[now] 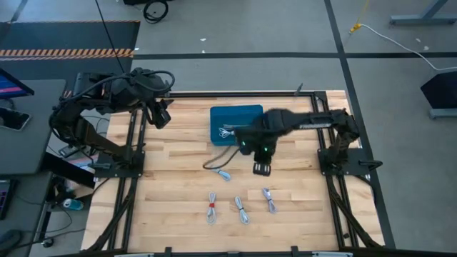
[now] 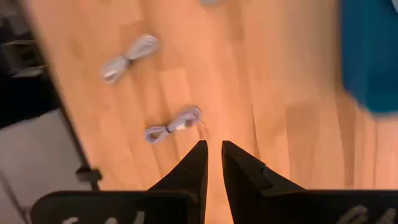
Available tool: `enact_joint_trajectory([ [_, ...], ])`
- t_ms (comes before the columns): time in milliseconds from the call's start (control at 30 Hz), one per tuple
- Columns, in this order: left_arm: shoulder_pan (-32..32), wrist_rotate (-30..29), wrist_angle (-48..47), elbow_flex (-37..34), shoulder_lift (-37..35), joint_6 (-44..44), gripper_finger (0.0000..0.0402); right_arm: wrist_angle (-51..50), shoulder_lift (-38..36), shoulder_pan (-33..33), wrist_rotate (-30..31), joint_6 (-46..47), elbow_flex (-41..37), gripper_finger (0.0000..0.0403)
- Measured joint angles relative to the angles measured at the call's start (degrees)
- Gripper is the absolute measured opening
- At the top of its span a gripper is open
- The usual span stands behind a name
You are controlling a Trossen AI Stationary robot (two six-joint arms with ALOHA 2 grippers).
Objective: Pick and place USB-C Cables
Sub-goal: Put the purple charger cable into the blue bin
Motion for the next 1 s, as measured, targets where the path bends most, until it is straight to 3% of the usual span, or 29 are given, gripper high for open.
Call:
enact_joint_trajectory([
  [200,0.0,0.0,0.0,0.0,0.0,0.5,0.0172,4.1,-5.7,8.2,4.5,25.8,-12.2,0.0069],
  [500,0.0,0.0,0.0,0.0,0.0,2.2,0.0172,27.7,-10.6,18.0,4.8,54.8,-32.0,0.0143],
  [733,0.0,0.0,0.0,0.0,0.0,2.1,0.0172,38.7,-8.9,21.7,2.2,61.7,-41.4,0.0195],
  [1000,0.0,0.0,0.0,0.0,0.0,1.8,0.0172,45.9,-9.0,22.0,4.8,62.7,-48.0,0.0211],
])
